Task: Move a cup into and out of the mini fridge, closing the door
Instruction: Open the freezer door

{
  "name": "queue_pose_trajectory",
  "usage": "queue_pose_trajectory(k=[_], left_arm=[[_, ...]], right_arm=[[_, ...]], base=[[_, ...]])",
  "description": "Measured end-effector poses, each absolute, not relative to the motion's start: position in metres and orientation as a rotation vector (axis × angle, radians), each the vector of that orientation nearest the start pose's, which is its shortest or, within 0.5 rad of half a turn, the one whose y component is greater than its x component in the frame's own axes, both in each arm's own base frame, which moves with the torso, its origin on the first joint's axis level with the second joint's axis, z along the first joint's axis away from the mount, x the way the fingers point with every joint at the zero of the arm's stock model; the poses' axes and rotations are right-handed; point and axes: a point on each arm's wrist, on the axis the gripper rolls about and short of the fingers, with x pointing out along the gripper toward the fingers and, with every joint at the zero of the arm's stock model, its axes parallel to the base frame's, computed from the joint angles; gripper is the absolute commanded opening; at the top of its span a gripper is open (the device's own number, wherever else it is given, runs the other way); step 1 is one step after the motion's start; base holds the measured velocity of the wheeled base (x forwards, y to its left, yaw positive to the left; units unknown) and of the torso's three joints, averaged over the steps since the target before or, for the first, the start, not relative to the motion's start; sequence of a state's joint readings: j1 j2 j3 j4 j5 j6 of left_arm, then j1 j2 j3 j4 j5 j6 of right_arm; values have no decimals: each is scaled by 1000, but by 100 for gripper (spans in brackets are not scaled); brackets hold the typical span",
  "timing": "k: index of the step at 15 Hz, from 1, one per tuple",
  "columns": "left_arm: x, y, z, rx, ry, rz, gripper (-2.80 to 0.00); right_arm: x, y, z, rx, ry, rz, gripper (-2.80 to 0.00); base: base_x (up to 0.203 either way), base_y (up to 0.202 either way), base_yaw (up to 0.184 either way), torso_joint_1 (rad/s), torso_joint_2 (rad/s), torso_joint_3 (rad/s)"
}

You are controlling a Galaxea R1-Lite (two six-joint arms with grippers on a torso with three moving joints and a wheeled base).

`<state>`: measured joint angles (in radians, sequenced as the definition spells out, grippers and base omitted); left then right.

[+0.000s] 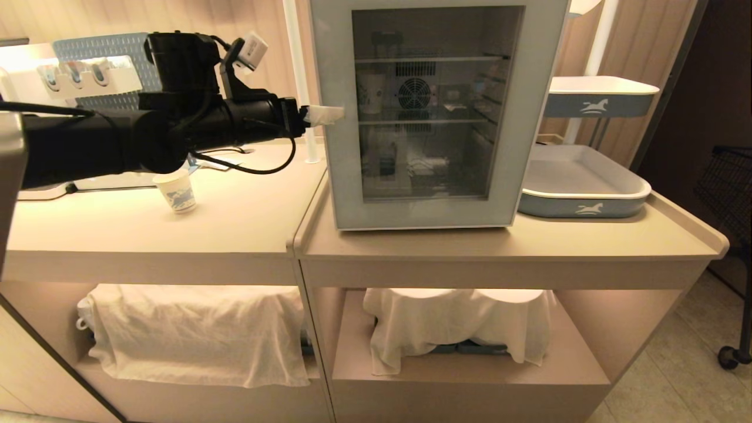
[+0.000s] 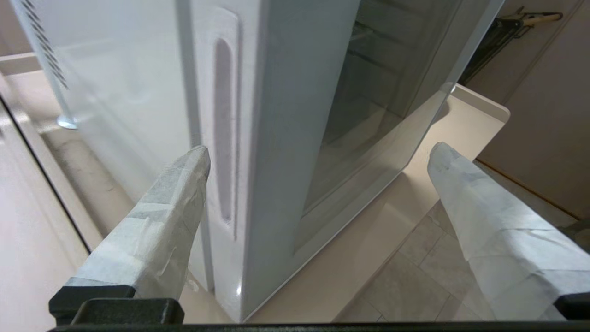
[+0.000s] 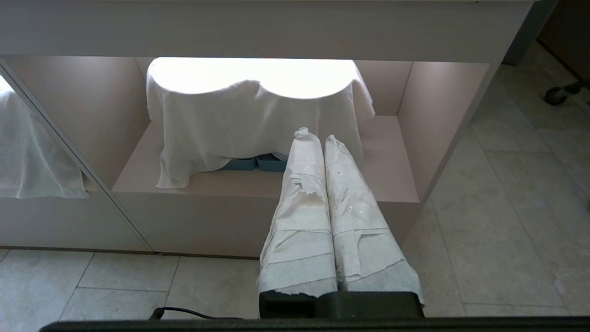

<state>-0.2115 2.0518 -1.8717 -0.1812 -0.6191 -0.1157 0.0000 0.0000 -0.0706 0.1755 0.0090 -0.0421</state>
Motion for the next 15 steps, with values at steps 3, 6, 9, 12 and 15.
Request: queue_pose_trajectory(k=[3,6,9,12,15], left_arm=[[414,-101,304,-118,58,-823,0],[419,-103,300,-123,63,-816,0],[421,-105,297,-127,72,-818,0],[421,-110,295,-130,78,-829,0],[419,-115,295,-131,81,-840,0]], right_arm=[[-29,0,77,-42,105,11,-280],[-29,0,77,-42,105,11,-280],[-29,0,77,-42,105,11,-280],[-29,0,77,-42,104,11,-280],[-29,0,77,-42,105,11,-280]], base=[[0,0,0,0,0,0],[0,0,0,0,0,0],[0,0,0,0,0,0],[0,0,0,0,0,0],[0,0,0,0,0,0]])
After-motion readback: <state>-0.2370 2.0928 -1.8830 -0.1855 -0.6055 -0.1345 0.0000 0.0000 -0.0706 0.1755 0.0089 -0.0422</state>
